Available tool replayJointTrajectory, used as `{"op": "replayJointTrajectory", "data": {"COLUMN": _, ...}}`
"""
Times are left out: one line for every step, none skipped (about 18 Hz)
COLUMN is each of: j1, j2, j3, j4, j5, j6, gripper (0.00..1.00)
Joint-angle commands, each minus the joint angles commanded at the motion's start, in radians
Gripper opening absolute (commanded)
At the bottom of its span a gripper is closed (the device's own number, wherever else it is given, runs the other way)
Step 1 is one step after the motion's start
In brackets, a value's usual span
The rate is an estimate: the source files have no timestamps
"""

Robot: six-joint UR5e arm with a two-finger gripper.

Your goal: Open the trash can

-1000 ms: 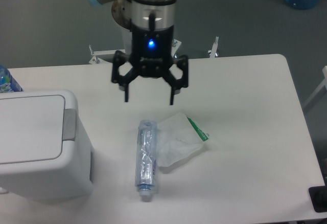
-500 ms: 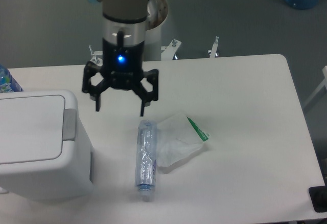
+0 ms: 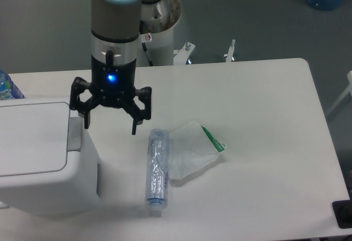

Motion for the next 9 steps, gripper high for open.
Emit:
{"op": "replayJointTrajectory", "data": {"j1": 0.000, "j2": -0.005, "j3": -0.002, "j4": 0.006, "j5": 0.002, "j6": -0.002, "gripper": 1.00}}
{"op": "replayJointTrajectory", "data": {"j1": 0.000, "j2": -0.008, "j3": -0.003, "j4": 0.006, "j5": 0.000, "j6": -0.003, "gripper": 1.00}}
{"op": "replayJointTrajectory", "data": {"j1": -0.002, "j2": -0.008, "j3": -0.003, "j4": 0.006, "j5": 0.000, "j6": -0.009, "gripper": 1.00}}
{"op": "replayJointTrajectory", "data": {"j1": -0.003, "j2": -0.006, "j3": -0.003, "j4": 0.006, "j5": 0.000, "j6": -0.024, "gripper": 1.00}}
{"op": "replayJointTrajectory", "data": {"j1": -0.003, "j2": -0.006, "j3": -0.003, "j4": 0.008, "j5": 0.000, "j6": -0.041, "gripper": 1.00}}
{"op": "replayJointTrajectory", "data": {"j1": -0.003, "j2": -0.006, "j3": -0.003, "j4": 0.008, "j5": 0.000, "j6": -0.046, "gripper": 1.00}}
{"op": "replayJointTrajectory", "data": {"j1": -0.005, "j2": -0.008, "j3": -0.005, "j4": 0.006, "j5": 0.000, "j6": -0.045, "gripper": 1.00}}
{"op": "replayJointTrajectory", "data": {"j1": -0.008, "j2": -0.008, "j3": -0.006, "j4": 0.008, "j5": 0.002, "j6": -0.044, "gripper": 1.00}}
{"op": "replayJointTrajectory", "data": {"j1": -0.009, "j2": -0.008, "j3": -0.008, "j4": 0.008, "j5": 0.002, "j6": -0.044, "gripper": 1.00}}
